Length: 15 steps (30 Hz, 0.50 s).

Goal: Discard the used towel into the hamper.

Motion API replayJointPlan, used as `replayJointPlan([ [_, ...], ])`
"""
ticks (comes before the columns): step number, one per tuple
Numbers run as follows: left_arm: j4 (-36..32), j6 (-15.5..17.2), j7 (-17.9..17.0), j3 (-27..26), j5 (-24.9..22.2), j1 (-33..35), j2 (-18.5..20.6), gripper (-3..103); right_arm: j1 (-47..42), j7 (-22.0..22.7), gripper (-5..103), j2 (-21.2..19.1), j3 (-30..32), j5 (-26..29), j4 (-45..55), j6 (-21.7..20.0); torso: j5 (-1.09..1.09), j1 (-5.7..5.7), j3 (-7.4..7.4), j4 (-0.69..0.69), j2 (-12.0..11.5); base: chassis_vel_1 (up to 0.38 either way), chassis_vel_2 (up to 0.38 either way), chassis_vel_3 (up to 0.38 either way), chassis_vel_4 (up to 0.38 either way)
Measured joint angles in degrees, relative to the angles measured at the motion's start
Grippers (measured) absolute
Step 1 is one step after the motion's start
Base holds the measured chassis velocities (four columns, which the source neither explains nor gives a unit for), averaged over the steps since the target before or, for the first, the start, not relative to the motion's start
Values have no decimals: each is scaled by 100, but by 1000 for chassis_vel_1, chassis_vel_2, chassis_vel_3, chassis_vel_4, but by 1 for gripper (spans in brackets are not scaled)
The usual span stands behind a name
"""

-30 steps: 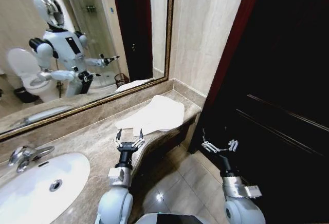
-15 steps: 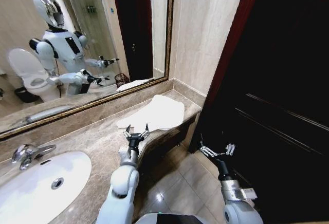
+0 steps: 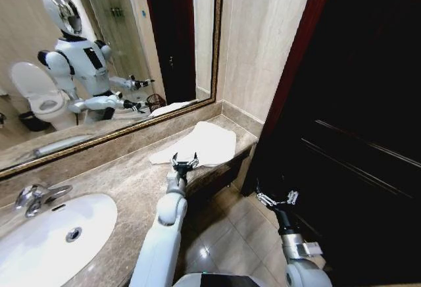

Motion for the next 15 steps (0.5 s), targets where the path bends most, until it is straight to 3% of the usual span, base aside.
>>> replayJointPlan([
  [6,686,212,-134,105,-322,-698,-5,97,94,167,100,48,21,-39,-184,53,-5,0,0,-1,0,0,0,0,0],
  [15,989,430,-338,282,-698,-841,-5,100,110,203,100,80,31,-52,-262,139,-3,0,0,0,0,0,0,0,0],
])
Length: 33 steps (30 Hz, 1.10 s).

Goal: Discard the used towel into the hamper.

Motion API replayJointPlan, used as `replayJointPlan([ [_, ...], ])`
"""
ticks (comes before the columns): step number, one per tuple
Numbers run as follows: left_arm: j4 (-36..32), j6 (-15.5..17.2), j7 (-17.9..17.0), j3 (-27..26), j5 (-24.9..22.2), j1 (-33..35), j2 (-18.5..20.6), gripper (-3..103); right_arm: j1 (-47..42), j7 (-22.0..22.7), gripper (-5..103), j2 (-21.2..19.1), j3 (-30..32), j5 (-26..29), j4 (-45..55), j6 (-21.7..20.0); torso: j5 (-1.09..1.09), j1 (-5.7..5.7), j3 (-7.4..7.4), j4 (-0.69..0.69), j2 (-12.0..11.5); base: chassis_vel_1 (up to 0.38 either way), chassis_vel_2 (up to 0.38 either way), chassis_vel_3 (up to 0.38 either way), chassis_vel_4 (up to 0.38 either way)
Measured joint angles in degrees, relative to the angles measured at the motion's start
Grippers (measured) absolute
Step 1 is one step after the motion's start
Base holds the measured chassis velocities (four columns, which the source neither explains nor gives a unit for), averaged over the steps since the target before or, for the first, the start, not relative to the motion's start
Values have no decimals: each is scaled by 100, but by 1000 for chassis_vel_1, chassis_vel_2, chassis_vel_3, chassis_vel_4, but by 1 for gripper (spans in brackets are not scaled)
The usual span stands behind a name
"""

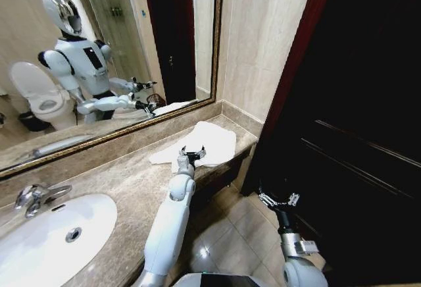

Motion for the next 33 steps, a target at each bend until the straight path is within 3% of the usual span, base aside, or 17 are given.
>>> replayJointPlan([
  [5,196,60,-33,78,66,-67,0,97,29,105,100,35,21,-17,2,27,0,0,0,0,0,0,0,0,0],
  [9,275,132,-16,181,161,-56,0,101,17,110,100,53,34,-16,21,71,0,0,0,0,0,0,0,0,0],
  [12,279,181,74,217,197,6,0,94,-15,105,100,85,44,-17,21,141,0,0,0,0,0,0,0,0,0],
  [22,285,50,170,188,208,81,0,51,-75,84,100,121,43,-16,21,249,-1,-1,-1,0,0,0,0,0,0],
  [27,283,0,175,172,204,99,0,40,-74,84,100,126,42,-17,22,255,-1,-1,0,0,0,0,0,0,0],
  [30,278,-54,198,147,204,119,0,24,-74,83,100,141,36,-25,24,258,0,0,0,0,0,0,0,0,0],
  [33,268,-79,210,134,202,138,0,18,-75,81,100,149,31,-30,28,259,0,0,0,-1,0,0,0,0,0],
])
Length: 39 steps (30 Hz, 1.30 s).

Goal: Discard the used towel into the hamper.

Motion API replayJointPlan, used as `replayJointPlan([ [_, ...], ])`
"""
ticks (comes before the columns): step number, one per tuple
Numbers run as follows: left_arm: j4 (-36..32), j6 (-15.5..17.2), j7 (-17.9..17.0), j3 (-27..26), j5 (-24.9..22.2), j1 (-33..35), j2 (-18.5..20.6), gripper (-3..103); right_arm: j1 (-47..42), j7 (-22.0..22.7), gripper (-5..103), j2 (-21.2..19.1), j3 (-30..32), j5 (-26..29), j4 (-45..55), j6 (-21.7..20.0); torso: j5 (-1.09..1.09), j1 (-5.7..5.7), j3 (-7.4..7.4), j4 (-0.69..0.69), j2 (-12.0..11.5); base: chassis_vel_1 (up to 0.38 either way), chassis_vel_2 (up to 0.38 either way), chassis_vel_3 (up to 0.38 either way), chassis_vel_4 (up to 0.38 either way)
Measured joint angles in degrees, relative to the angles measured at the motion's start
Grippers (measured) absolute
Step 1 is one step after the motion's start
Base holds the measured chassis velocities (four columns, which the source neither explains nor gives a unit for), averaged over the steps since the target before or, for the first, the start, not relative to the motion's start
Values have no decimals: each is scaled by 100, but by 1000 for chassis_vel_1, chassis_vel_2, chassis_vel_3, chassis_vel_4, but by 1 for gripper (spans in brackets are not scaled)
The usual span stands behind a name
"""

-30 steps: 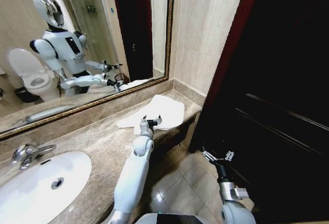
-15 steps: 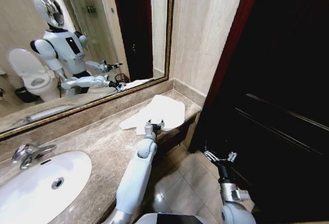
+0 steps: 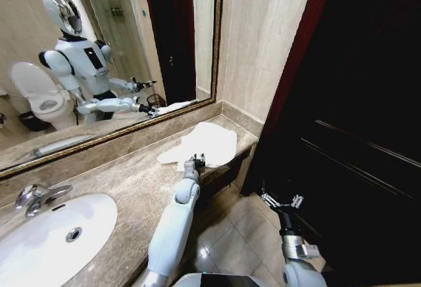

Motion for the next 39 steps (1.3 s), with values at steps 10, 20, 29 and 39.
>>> replayJointPlan([
  [10,-104,-202,137,-75,25,168,2,8,-35,-15,100,12,-16,-25,37,26,1,0,0,0,0,0,0,0,0],
  [20,-627,-451,210,-152,95,608,7,8,-122,-48,100,52,-45,-48,90,139,4,0,0,0,0,0,0,0,0],
  [29,-1519,-979,465,-284,423,1566,-4,8,-104,-197,100,119,-152,-144,189,232,-2,0,0,2,0,0,0,0,0],
  [39,-2458,-1641,529,-378,580,2276,-2,8,-134,-250,100,139,-198,-120,258,316,0,0,0,0,0,0,0,0,0],
])
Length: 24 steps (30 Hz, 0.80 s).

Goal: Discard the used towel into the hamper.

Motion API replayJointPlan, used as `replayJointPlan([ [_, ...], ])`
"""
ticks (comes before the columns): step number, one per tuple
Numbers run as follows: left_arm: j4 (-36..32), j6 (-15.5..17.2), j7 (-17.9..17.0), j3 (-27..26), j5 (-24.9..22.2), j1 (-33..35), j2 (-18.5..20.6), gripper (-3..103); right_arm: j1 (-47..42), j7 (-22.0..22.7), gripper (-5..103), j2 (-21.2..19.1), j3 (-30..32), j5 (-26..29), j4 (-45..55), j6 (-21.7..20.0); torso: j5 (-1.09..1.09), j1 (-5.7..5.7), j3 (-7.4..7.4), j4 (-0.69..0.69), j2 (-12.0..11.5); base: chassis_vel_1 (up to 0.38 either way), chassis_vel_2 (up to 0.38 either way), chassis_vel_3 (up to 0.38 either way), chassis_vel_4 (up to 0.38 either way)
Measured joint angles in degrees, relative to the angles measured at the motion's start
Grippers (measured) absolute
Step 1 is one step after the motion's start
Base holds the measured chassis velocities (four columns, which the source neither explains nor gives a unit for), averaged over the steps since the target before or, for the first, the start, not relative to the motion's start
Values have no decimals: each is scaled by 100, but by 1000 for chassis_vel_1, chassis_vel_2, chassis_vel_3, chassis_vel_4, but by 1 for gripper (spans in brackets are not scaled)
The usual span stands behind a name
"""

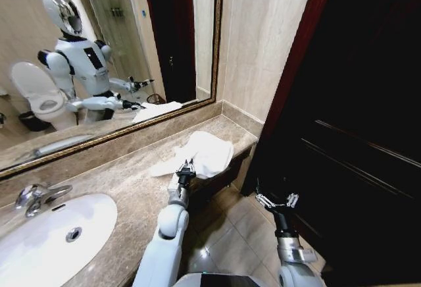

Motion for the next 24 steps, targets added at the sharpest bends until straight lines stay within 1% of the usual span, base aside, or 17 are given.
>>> replayJointPlan([
  [2,-304,-74,83,-24,48,204,1,8,11,-2,100,-10,-6,34,-1,26,0,0,0,0,0,0,0,0,0],
  [5,-465,-150,152,-48,82,326,1,8,15,-7,100,-8,-16,47,-9,51,0,0,0,0,0,0,0,0,0],
  [7,-826,-477,208,-83,143,718,1,8,-10,-57,100,34,-72,86,-12,110,1,0,0,0,0,0,0,0,0],
  [9,-893,-537,198,-83,149,815,1,8,-20,-66,100,43,-90,92,-3,110,0,0,0,0,0,0,0,0,0],
  [11,-1160,-739,126,-49,243,1256,1,8,-36,-76,100,69,-172,104,64,110,0,0,0,1,0,0,0,0,0],
  [12,-1160,-739,126,-49,243,1256,1,8,-36,-76,100,69,-172,104,64,110,0,0,0,1,0,0,0,0,0],
  [13,-1261,-802,83,-34,291,1399,1,8,-31,-76,100,70,-201,106,90,110,1,0,0,1,0,0,0,0,0],
  [15,-1448,-969,-233,-43,315,1631,1,8,4,-64,100,70,-237,112,167,106,0,-1,0,0,0,0,0,0,0],
  [16,-1448,-969,-233,-43,315,1631,1,8,4,-64,100,70,-237,112,167,106,0,-1,0,0,0,0,0,0,0],
  [18,-1604,-1091,-381,-141,373,1747,1,8,39,-40,100,78,-217,74,236,116,0,0,0,0,0,0,0,0,0],
  [20,-1697,-1105,-404,-159,387,1796,1,8,58,-2,100,80,-184,20,263,122,0,0,0,0,0,0,0,0,0],
  [22,-2066,-1158,-356,-212,502,2005,1,8,146,256,100,50,-6,-104,314,70,0,0,0,0,0,0,0,0,0],
  [24,-2140,-1183,-335,-227,558,2050,1,8,169,308,100,27,44,-67,315,46,1,0,0,0,0,0,0,0,0],
])
